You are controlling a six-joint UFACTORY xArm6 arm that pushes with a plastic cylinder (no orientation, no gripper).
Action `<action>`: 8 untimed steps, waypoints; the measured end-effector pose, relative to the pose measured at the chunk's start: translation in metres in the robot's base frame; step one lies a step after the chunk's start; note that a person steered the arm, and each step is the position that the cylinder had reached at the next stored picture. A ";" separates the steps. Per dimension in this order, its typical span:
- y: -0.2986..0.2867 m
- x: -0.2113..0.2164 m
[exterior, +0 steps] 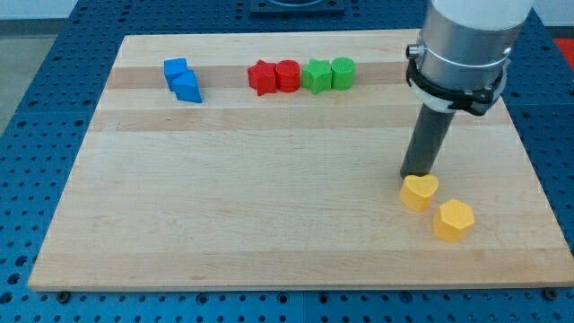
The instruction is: Slide the yellow heart into the yellow hexagon
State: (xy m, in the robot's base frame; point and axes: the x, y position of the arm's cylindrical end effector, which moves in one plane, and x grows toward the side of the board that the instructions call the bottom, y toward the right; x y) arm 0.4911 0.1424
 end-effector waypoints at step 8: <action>0.020 0.039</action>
